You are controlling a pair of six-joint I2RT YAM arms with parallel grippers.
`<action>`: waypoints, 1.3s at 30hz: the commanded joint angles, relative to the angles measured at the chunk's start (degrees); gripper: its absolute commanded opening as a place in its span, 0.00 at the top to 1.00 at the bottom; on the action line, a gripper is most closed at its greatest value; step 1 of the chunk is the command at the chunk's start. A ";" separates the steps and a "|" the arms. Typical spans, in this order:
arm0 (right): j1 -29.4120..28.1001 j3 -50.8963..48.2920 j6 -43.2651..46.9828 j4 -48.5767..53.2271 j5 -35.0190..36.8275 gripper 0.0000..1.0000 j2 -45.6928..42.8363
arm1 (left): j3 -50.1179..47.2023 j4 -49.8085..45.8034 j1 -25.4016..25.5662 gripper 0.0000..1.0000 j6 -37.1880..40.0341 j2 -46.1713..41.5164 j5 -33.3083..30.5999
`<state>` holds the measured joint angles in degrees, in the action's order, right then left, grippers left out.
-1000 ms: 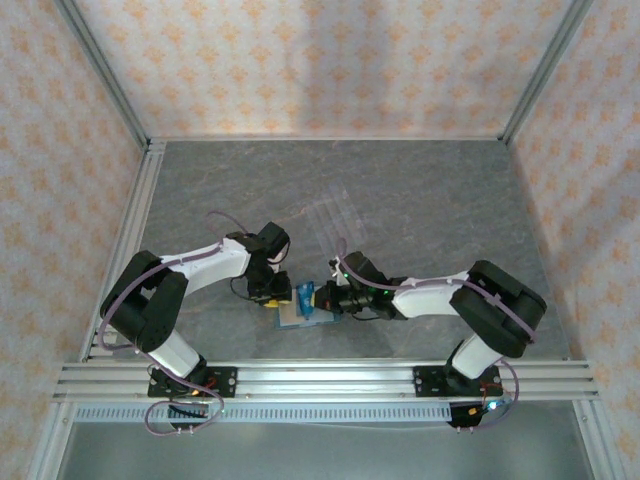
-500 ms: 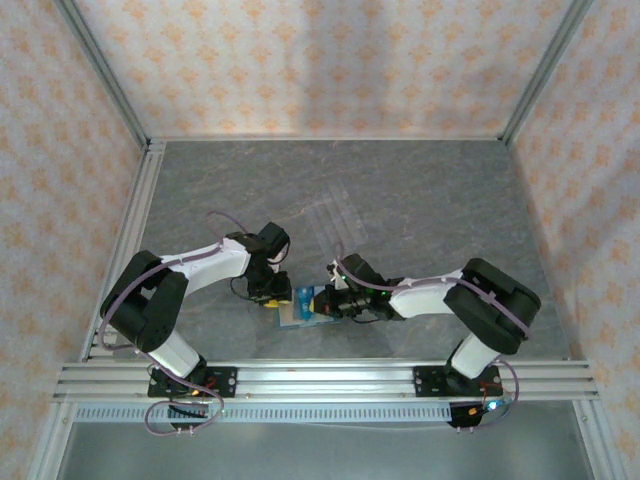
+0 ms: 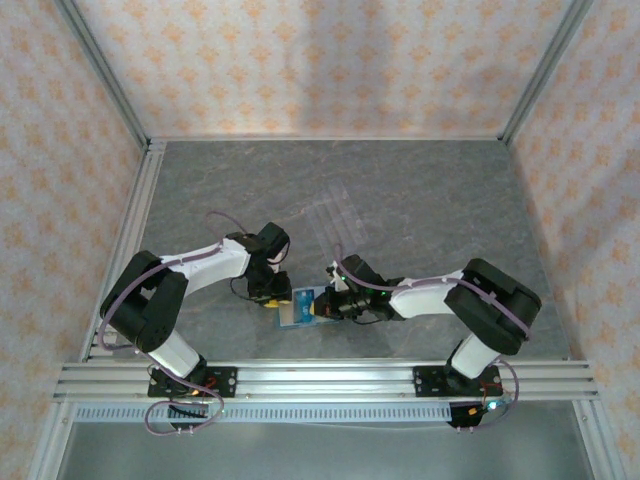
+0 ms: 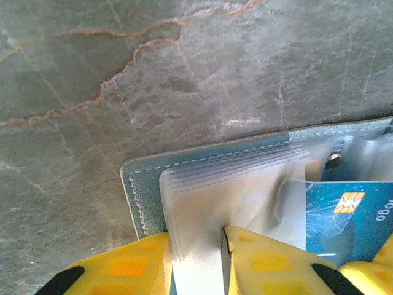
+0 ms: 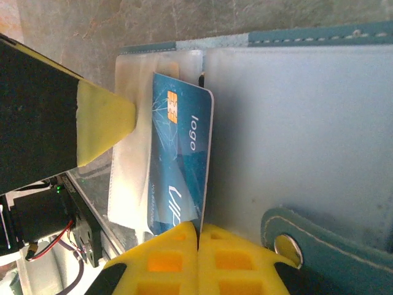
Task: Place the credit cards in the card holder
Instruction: Insert the credit card into the card slot.
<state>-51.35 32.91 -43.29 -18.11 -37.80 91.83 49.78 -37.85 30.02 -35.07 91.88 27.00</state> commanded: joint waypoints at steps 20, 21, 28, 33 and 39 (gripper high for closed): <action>-0.55 5.75 1.73 7.21 1.15 1.00 3.39 | -3.73 0.01 0.91 0.74 -1.50 0.62 -2.39; -0.57 6.02 1.79 7.14 0.98 1.00 3.51 | -3.89 -0.03 0.87 0.74 -1.49 0.59 -2.38; -1.34 8.72 1.69 6.60 -0.10 1.00 6.49 | -3.95 0.44 1.03 0.73 -1.65 0.41 -1.71; -2.69 11.39 2.21 7.93 -0.61 1.00 9.33 | -3.49 0.39 1.20 0.74 -2.11 -0.45 -1.08; -2.70 12.00 3.21 11.94 -0.24 1.00 9.10 | -1.95 -2.08 0.87 0.72 -2.11 -3.05 -1.43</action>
<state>-52.60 43.33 -41.85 -8.56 -39.05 99.18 48.27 -37.12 30.02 -36.18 89.71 25.76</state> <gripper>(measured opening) 0.050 0.273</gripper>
